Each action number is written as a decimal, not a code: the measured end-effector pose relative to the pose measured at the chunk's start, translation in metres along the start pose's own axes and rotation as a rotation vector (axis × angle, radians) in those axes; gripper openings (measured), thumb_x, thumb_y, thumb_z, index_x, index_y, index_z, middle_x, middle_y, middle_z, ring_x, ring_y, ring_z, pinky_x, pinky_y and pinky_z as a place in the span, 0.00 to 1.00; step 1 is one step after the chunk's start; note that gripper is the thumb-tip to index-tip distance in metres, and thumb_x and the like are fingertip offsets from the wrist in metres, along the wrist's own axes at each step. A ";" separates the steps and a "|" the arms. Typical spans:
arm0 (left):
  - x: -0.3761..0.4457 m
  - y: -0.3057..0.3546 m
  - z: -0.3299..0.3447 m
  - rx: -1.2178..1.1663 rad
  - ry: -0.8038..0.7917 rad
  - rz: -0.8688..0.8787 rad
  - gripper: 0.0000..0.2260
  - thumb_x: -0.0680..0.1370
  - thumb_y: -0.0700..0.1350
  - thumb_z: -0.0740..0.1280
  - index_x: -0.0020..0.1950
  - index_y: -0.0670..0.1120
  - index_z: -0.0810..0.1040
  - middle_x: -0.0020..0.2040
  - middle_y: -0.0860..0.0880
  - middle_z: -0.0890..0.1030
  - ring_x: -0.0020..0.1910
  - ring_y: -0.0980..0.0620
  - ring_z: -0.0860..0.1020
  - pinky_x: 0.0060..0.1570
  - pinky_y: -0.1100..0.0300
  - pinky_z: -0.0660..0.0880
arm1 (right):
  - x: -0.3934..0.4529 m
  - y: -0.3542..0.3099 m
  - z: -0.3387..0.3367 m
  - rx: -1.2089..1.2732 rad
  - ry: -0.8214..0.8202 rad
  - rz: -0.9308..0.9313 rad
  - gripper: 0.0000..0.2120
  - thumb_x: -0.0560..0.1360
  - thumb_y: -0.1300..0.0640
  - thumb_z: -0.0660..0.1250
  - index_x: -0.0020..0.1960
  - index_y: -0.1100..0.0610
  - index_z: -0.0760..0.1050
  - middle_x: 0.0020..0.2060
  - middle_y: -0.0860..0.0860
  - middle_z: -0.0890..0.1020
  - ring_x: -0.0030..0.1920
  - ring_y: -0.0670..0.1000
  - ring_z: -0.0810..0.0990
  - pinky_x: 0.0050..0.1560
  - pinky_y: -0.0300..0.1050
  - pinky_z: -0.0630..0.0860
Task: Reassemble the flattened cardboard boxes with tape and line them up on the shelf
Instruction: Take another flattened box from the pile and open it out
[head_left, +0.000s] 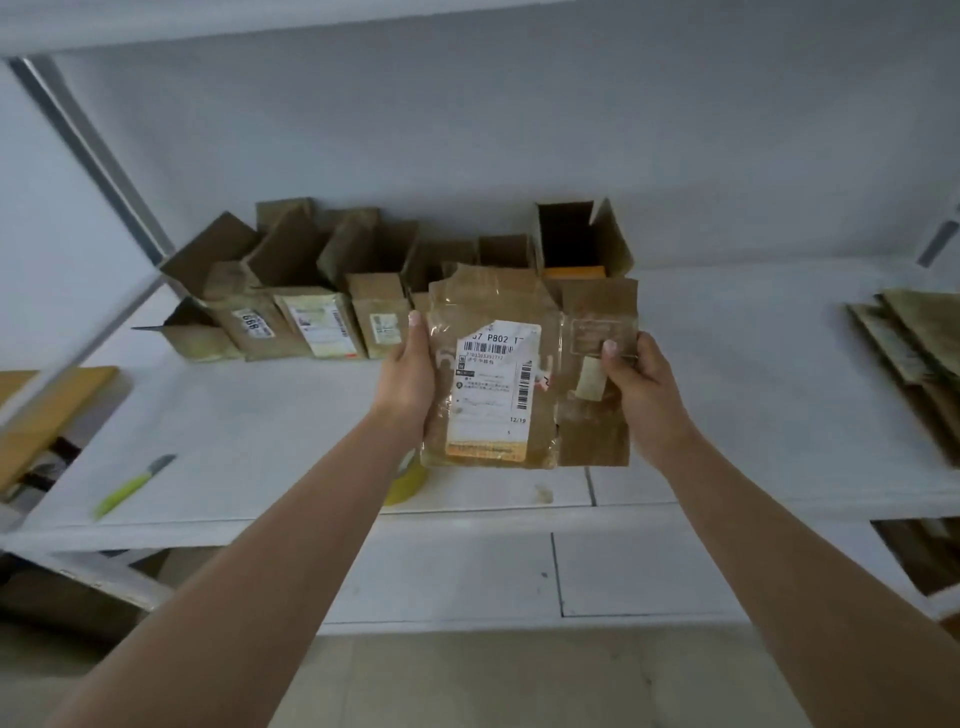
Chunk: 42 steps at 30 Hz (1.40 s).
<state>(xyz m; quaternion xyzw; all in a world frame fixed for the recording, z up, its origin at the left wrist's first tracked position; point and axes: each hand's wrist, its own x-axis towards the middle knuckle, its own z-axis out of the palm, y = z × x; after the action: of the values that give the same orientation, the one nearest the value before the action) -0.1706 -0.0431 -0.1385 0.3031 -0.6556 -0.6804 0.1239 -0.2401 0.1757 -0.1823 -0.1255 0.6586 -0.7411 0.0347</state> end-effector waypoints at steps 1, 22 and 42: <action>0.003 -0.002 -0.009 0.005 0.000 0.011 0.24 0.80 0.65 0.54 0.51 0.49 0.80 0.38 0.50 0.86 0.38 0.51 0.85 0.39 0.56 0.81 | -0.001 0.001 0.009 0.016 -0.008 0.008 0.04 0.81 0.54 0.62 0.54 0.52 0.73 0.46 0.45 0.84 0.49 0.47 0.84 0.44 0.41 0.81; 0.059 0.003 -0.094 -0.110 -0.140 0.090 0.25 0.84 0.59 0.50 0.46 0.53 0.85 0.48 0.49 0.86 0.53 0.49 0.83 0.61 0.47 0.76 | 0.070 -0.003 0.139 -0.068 -0.220 0.051 0.16 0.82 0.51 0.53 0.65 0.54 0.73 0.52 0.49 0.83 0.51 0.43 0.82 0.46 0.35 0.75; 0.145 0.001 -0.287 -0.377 -0.410 -0.042 0.20 0.79 0.54 0.62 0.65 0.44 0.76 0.56 0.41 0.83 0.54 0.43 0.83 0.49 0.51 0.80 | 0.018 0.035 0.368 0.453 -0.008 0.402 0.23 0.77 0.37 0.59 0.41 0.49 0.87 0.43 0.57 0.86 0.42 0.56 0.86 0.33 0.45 0.81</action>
<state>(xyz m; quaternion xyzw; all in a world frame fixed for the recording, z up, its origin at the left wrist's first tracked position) -0.1199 -0.3601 -0.1616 0.1444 -0.5224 -0.8399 0.0288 -0.1758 -0.1883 -0.1771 0.0156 0.4881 -0.8469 0.2103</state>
